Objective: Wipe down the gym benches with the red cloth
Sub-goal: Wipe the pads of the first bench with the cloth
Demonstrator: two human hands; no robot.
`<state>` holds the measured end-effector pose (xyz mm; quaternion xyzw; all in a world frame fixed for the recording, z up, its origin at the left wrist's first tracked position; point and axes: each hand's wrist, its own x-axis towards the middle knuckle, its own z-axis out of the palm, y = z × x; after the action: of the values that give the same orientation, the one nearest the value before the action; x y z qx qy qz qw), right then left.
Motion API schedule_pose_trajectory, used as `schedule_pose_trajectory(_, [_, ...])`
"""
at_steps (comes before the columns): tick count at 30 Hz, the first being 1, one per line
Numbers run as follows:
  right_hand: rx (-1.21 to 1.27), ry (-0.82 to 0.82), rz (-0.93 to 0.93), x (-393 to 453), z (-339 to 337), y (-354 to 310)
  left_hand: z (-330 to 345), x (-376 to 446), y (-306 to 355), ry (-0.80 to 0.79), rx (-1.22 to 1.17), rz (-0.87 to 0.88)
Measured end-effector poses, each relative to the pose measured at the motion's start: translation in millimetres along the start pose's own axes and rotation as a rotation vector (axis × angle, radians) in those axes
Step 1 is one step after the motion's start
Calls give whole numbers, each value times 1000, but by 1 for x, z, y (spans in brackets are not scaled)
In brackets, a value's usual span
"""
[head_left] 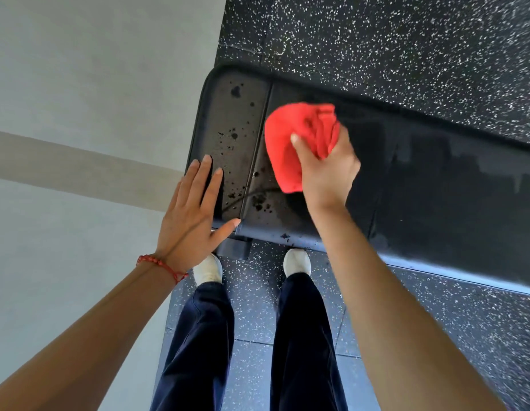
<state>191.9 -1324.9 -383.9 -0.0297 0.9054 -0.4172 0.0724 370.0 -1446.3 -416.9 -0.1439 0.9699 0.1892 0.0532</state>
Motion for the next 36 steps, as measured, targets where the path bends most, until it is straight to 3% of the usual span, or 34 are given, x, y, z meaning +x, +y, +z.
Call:
schedule_pose_trajectory(6, [-31,26,0,39,19,-17,1,0,0,-13,1,-4])
schedule_pose_trajectory(11, [-27,-114,-51,-13,11,-7,-2,0,0,-5,-22,-6])
schedule_pose_trajectory(16, [21,-265,21,-88,3,4,-3,-6,-8,34,-79,-49])
schedule_pose_trajectory(19, [53,-270,50,-102,0,6,-2,-11,-18,33,-89,-74])
schedule_pose_trajectory(25, [18,-289,-77,-103,15,-10,2,-13,-25,17,-149,-65])
schedule_pose_trajectory(31, [-47,-185,-161,-49,50,-37,2,-13,-30,1,-130,-46])
schedule_pose_trajectory(36, [-39,-27,-107,16,73,-62,0,-13,-28,-18,-78,-43])
